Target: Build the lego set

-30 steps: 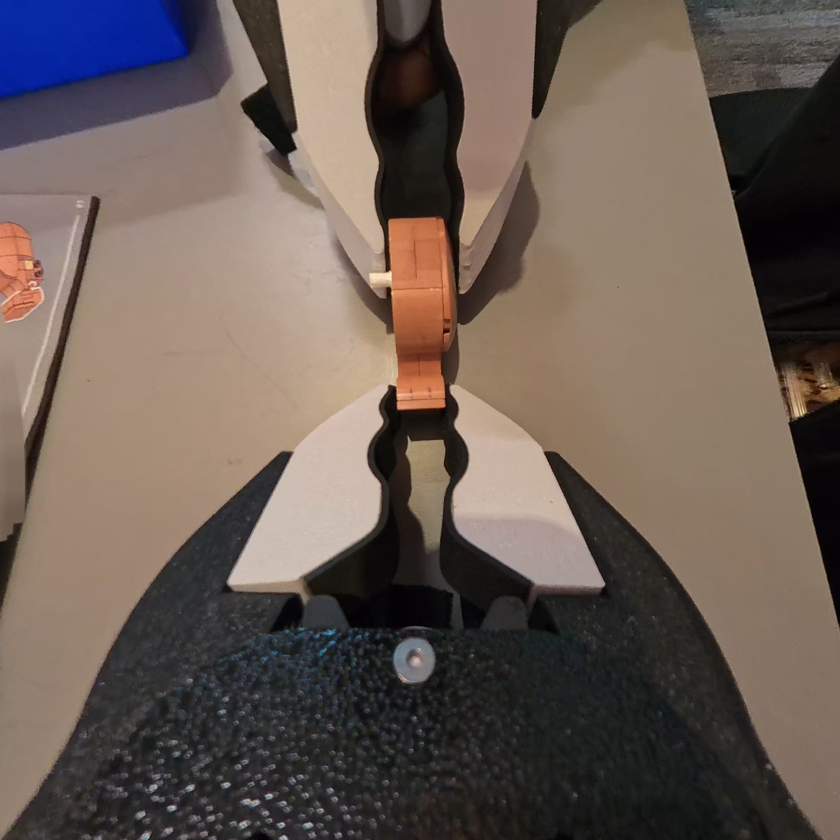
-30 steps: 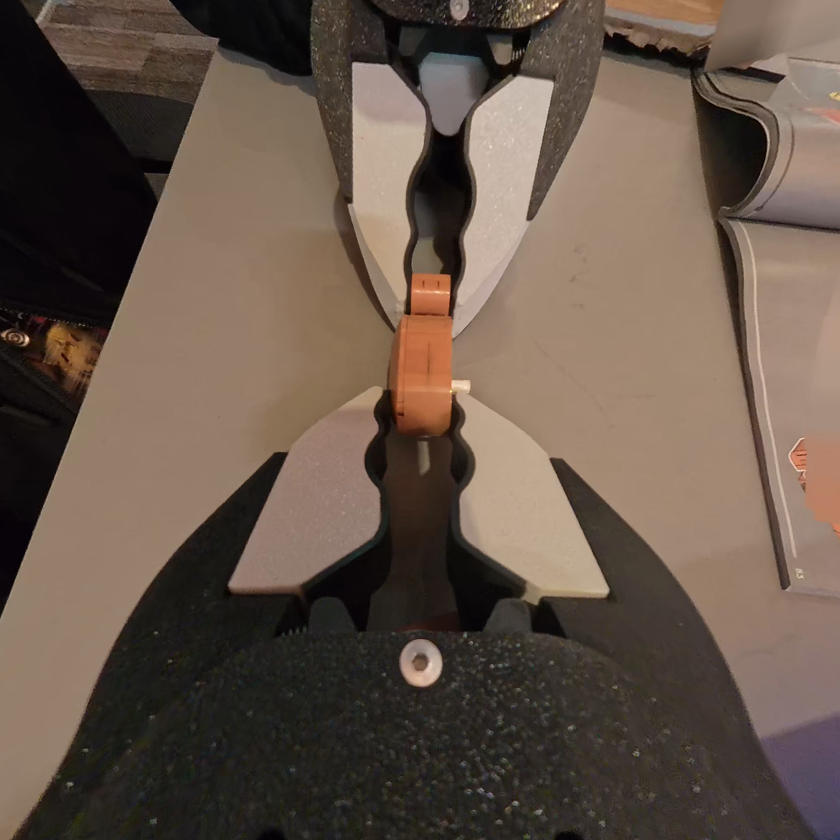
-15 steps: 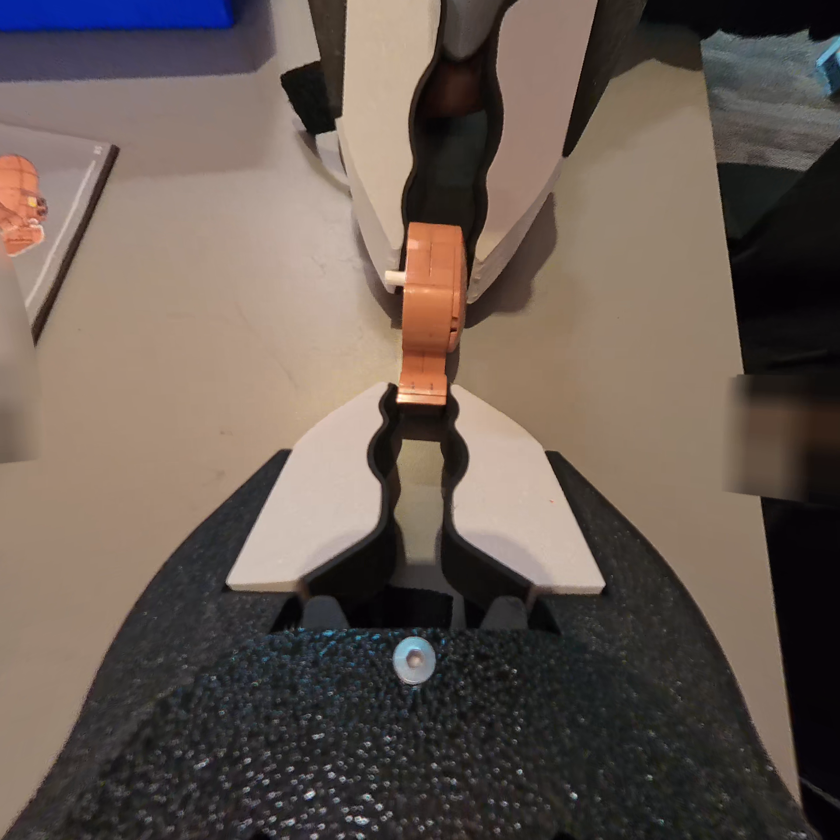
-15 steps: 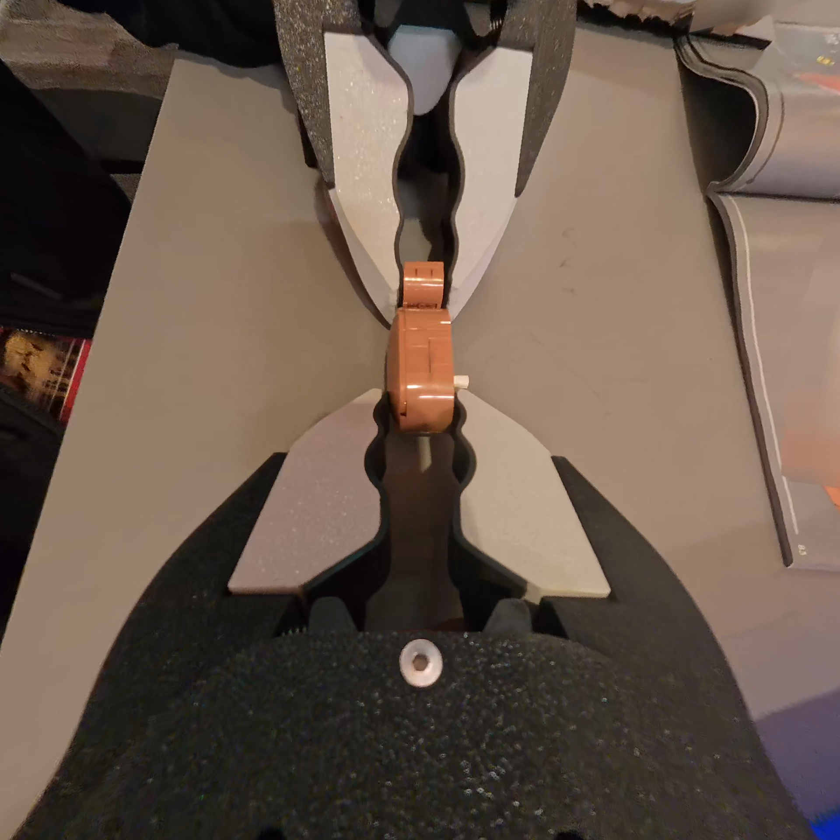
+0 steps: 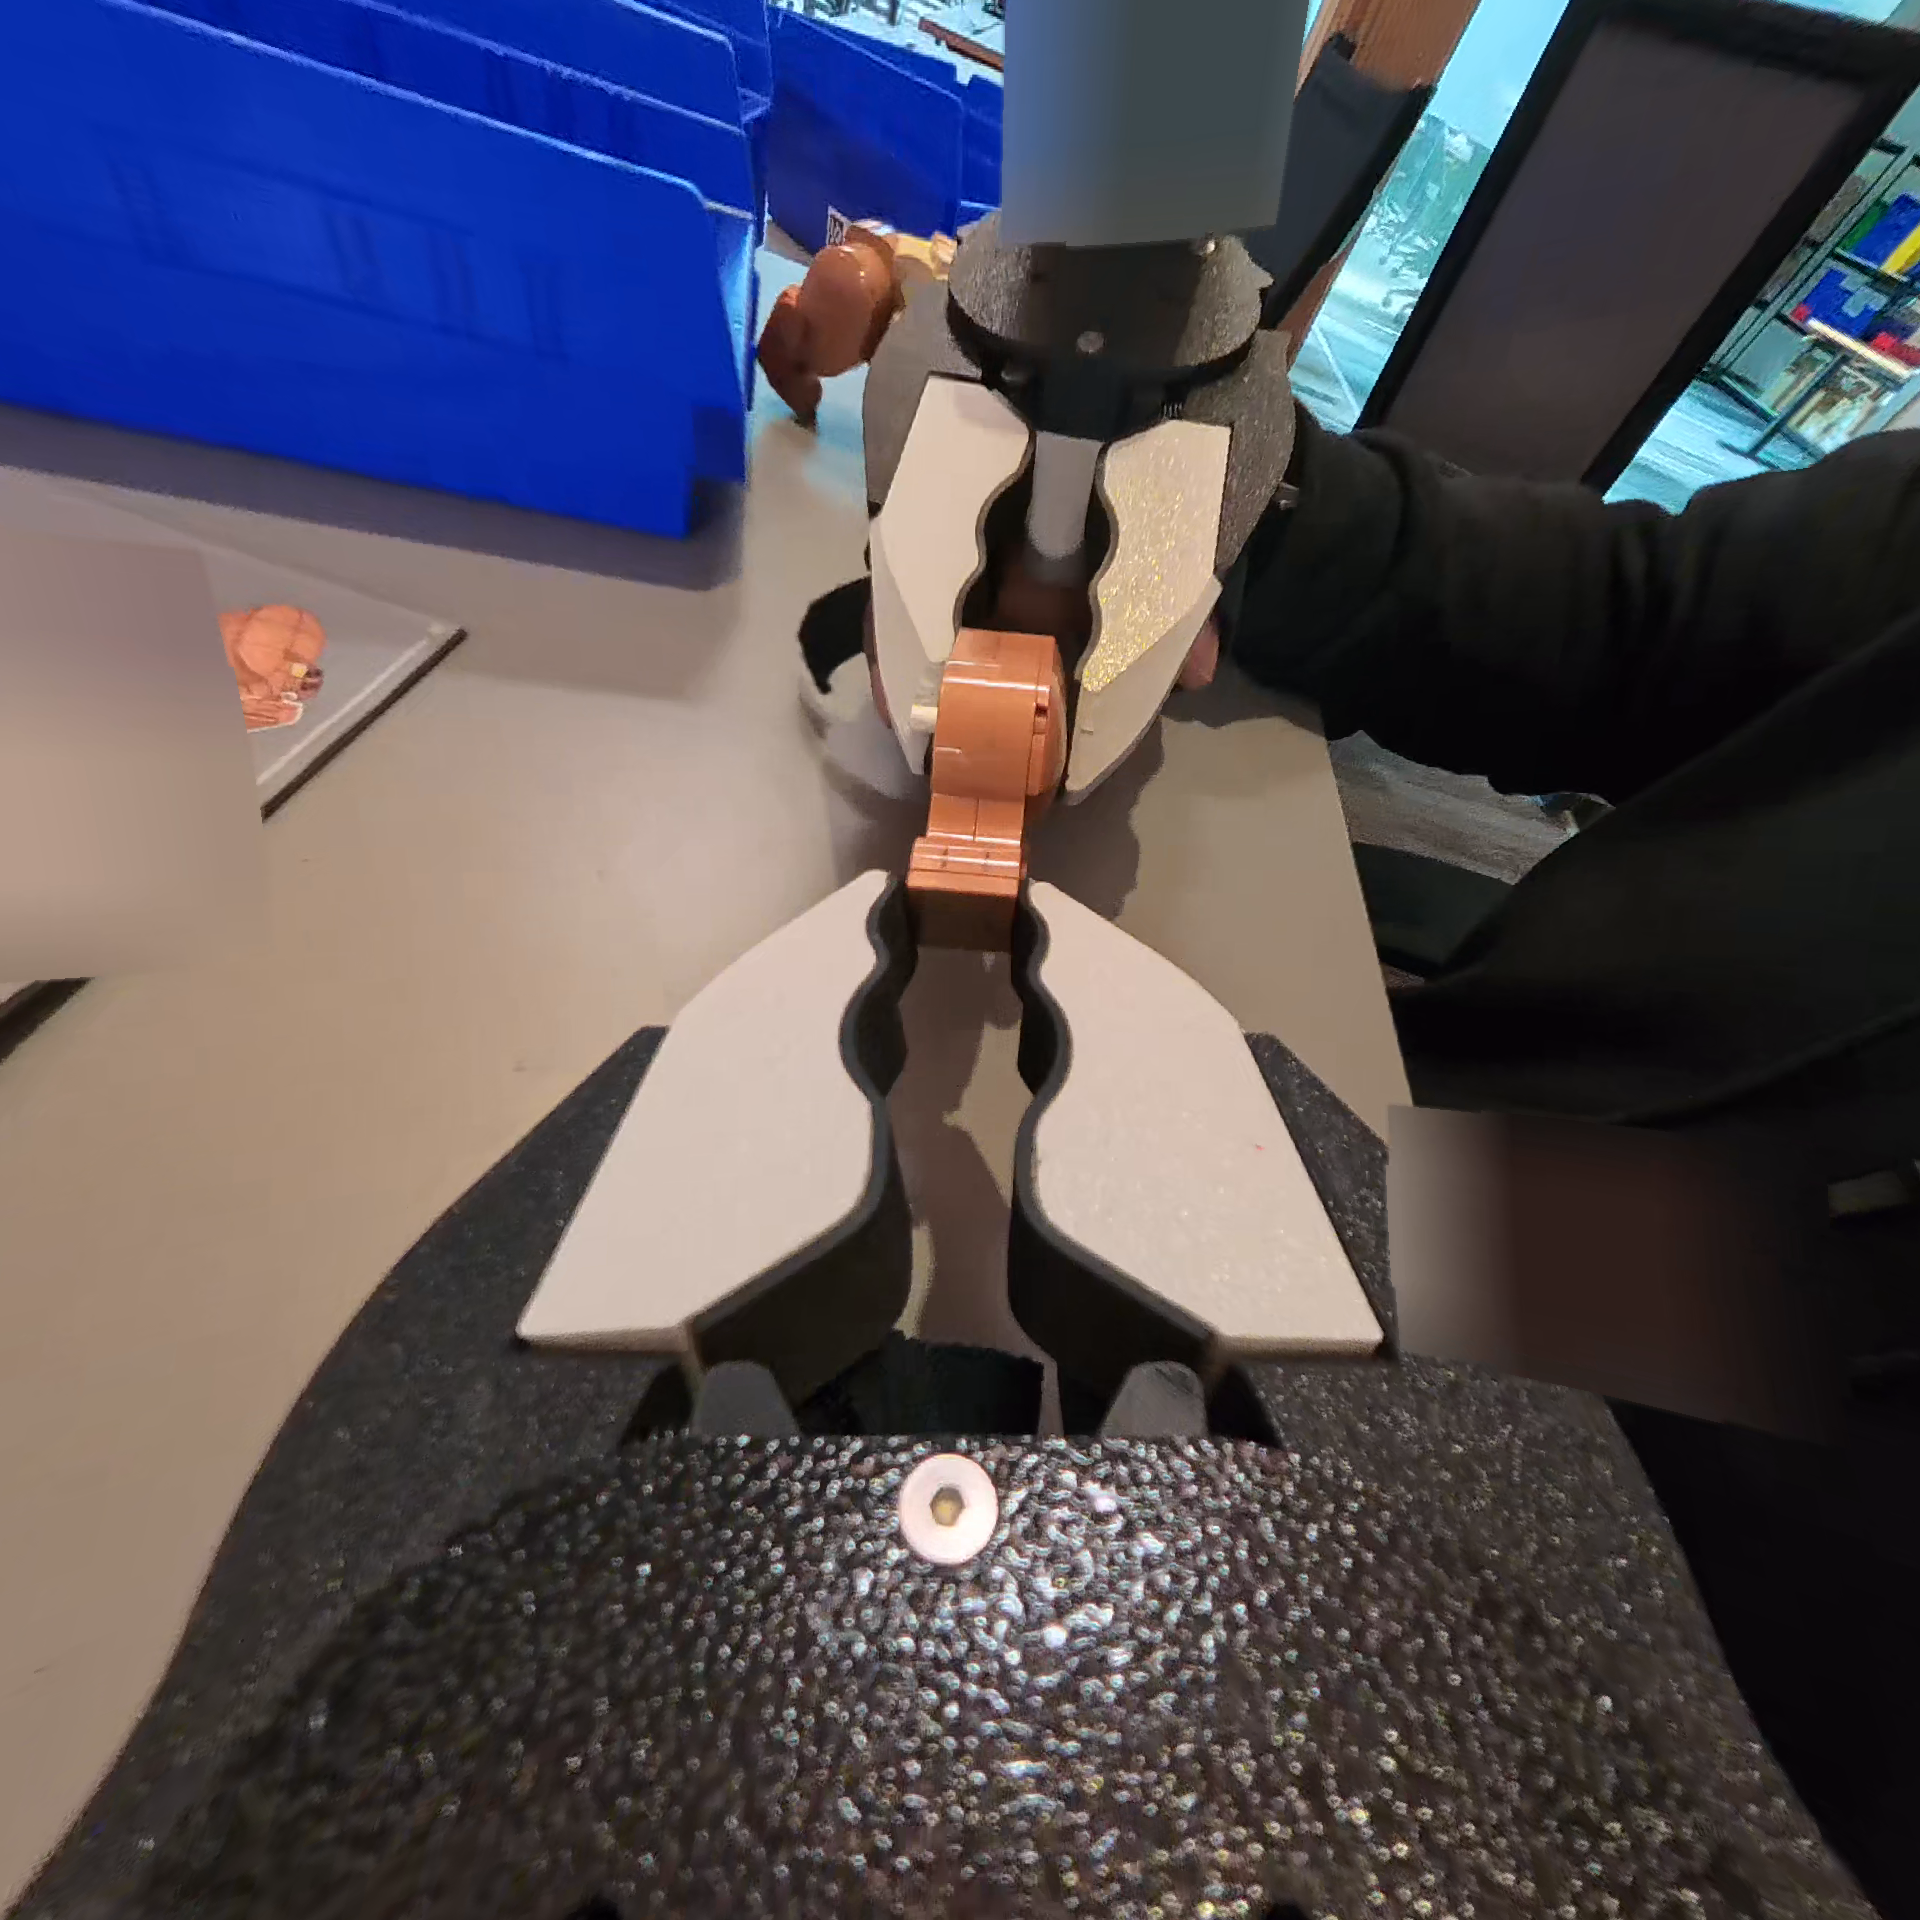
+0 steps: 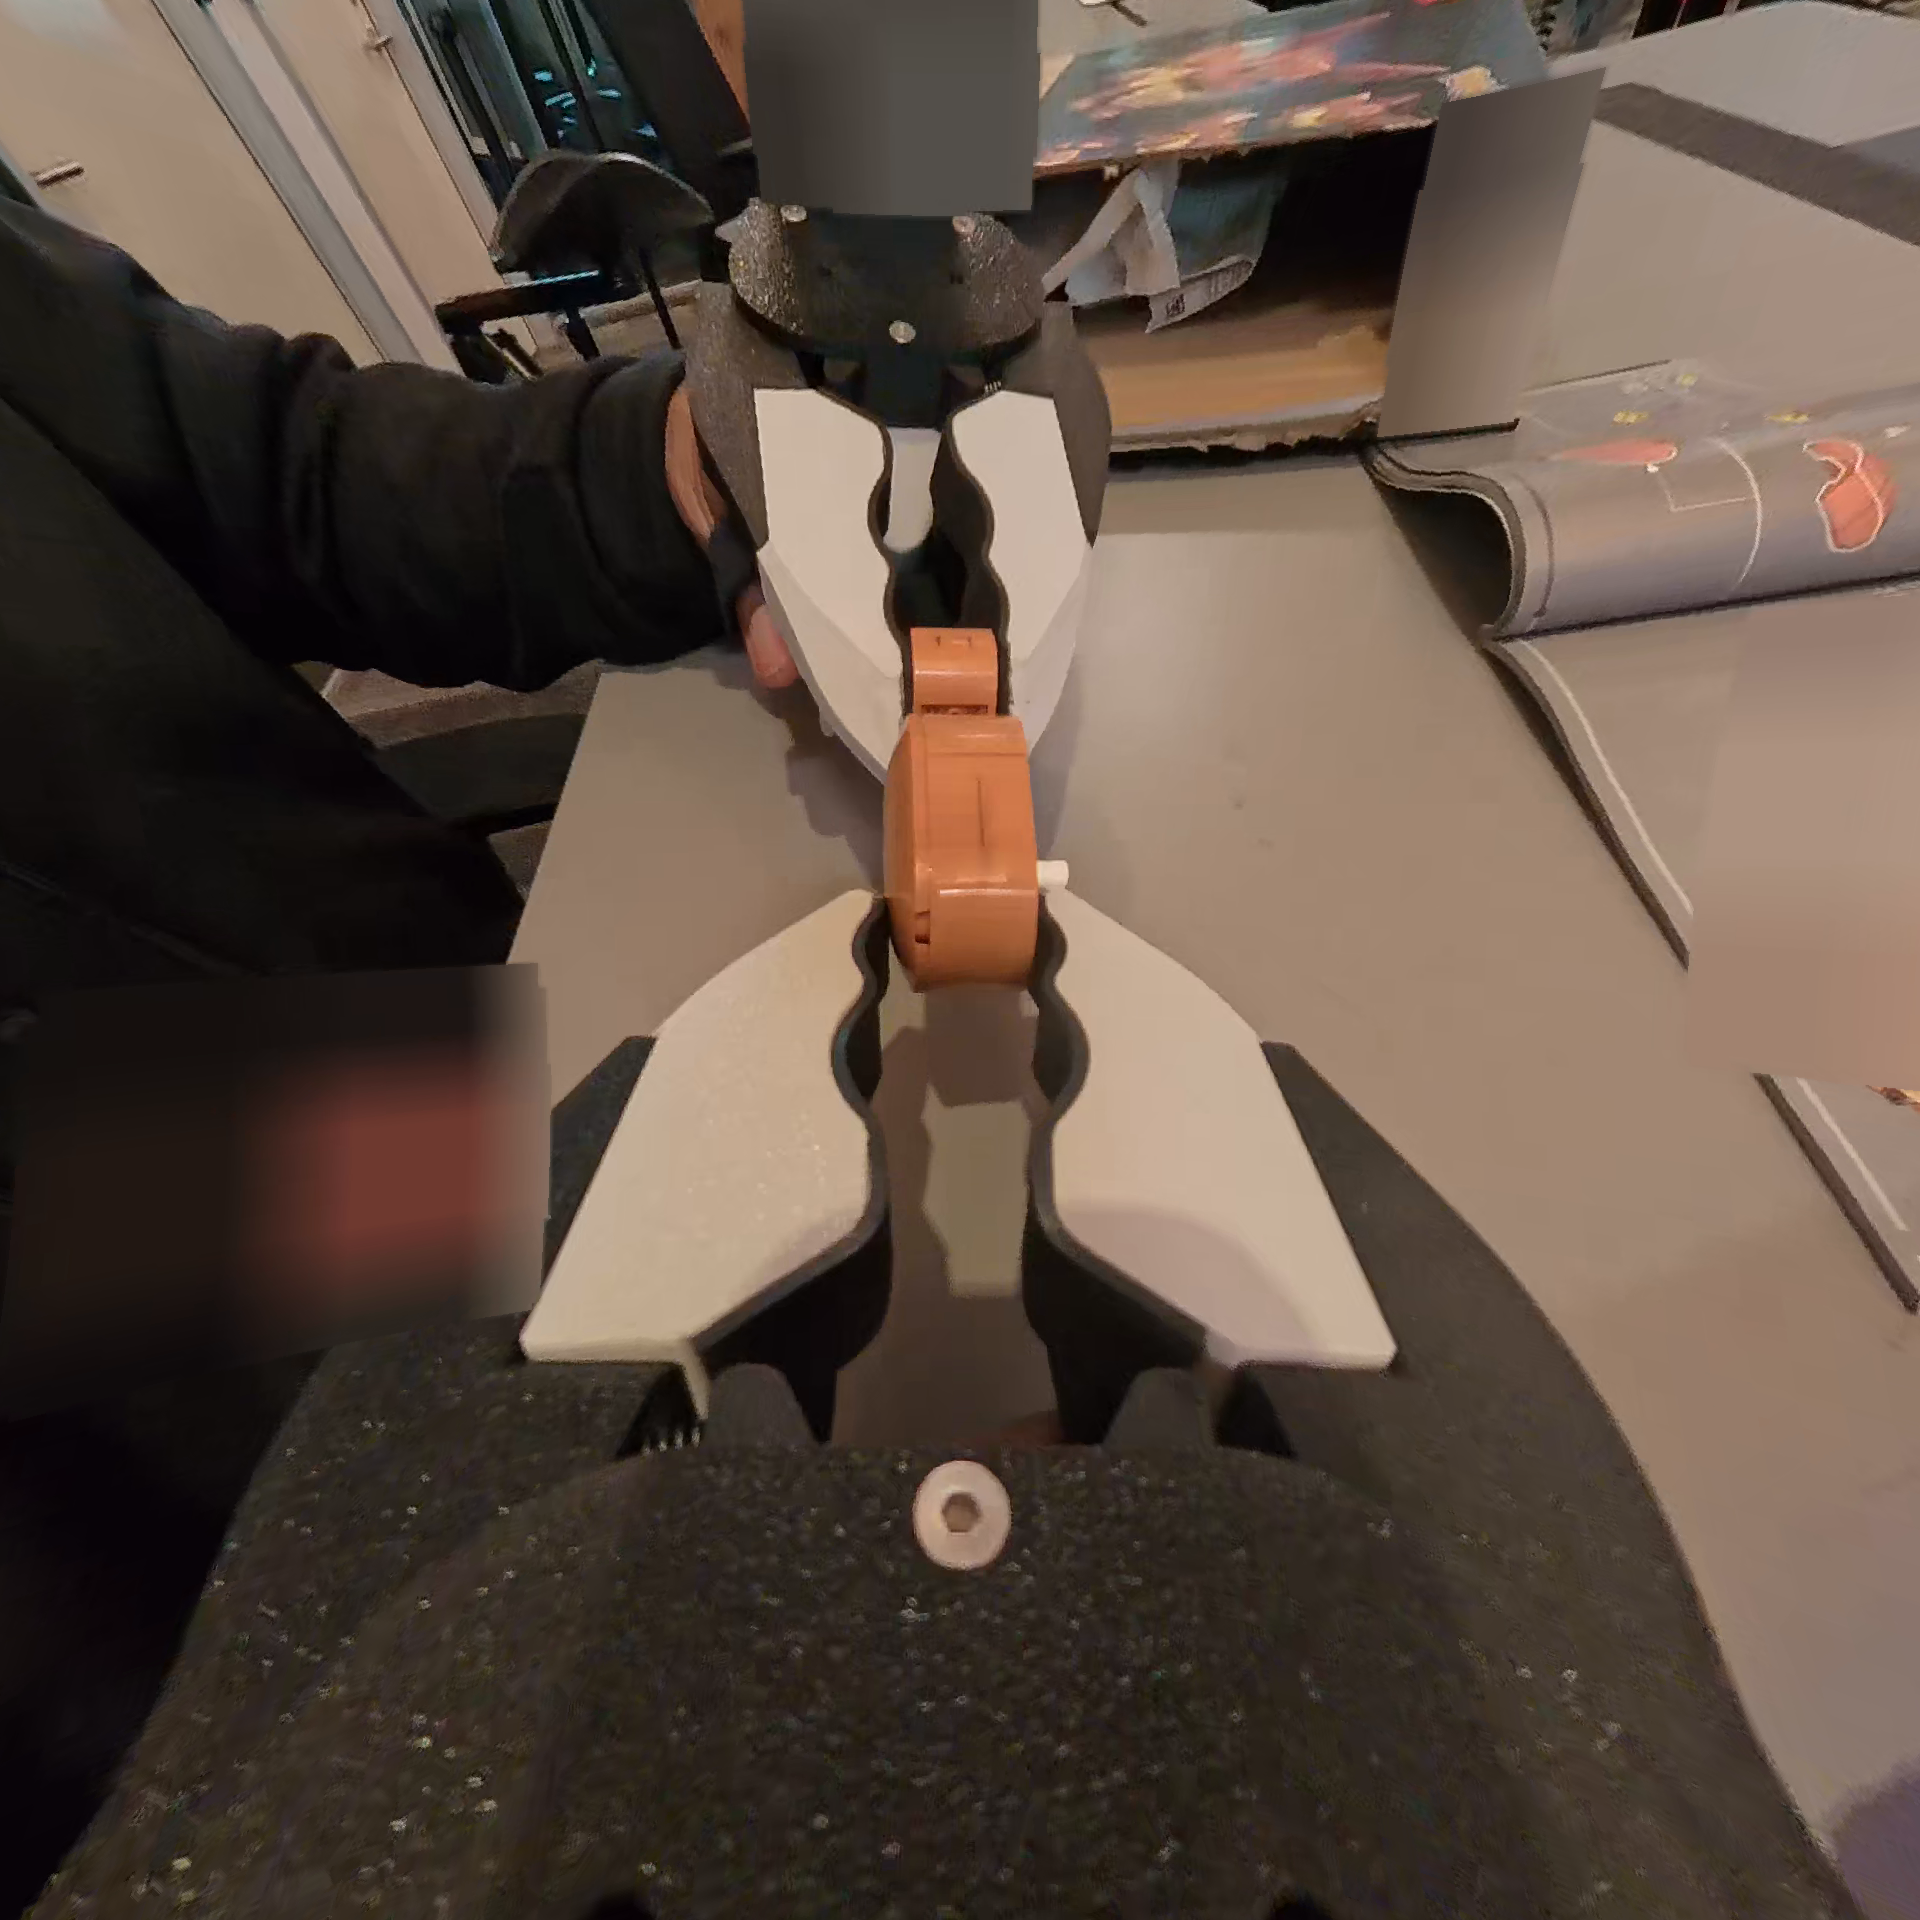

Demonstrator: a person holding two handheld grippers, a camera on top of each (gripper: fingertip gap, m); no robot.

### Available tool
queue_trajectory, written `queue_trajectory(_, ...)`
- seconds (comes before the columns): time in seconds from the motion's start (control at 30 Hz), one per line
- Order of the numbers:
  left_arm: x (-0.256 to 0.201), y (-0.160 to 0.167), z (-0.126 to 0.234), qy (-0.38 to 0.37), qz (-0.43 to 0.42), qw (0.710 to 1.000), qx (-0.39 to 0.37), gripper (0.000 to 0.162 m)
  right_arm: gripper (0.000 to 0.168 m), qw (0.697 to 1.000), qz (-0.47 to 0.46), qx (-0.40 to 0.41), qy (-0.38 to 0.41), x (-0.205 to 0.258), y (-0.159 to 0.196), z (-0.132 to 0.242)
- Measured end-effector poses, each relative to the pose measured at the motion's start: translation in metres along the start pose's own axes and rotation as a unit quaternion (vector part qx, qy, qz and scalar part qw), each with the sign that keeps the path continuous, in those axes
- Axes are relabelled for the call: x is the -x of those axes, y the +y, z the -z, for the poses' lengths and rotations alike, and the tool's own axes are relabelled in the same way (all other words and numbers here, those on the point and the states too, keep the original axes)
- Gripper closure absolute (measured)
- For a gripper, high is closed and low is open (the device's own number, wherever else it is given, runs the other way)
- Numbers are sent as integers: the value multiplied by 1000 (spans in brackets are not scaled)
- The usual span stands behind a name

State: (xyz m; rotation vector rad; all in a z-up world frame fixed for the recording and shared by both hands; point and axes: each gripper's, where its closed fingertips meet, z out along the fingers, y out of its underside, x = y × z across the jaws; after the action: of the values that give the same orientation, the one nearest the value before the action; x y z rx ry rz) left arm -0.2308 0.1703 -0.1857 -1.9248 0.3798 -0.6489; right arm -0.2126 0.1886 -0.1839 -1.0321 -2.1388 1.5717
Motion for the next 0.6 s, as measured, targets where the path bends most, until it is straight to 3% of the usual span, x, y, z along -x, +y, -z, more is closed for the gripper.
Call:
queue_trajectory(0.23,-11,-1,1,30,17,999,-10,144,143,999,-3,-12,-32,8,-2,1)
queue_trajectory(0.33,-9,8,-3,30,25,999,22,143,143,999,7,21,-30,6,5,1)
queue_trajectory(0.5,9,38,-9,-34,11,991,127,140,143,993,42,108,-8,-5,27,2)
queue_trajectory(0.6,17,43,-6,-79,-2,987,140,135,143,984,64,165,3,-10,43,2)
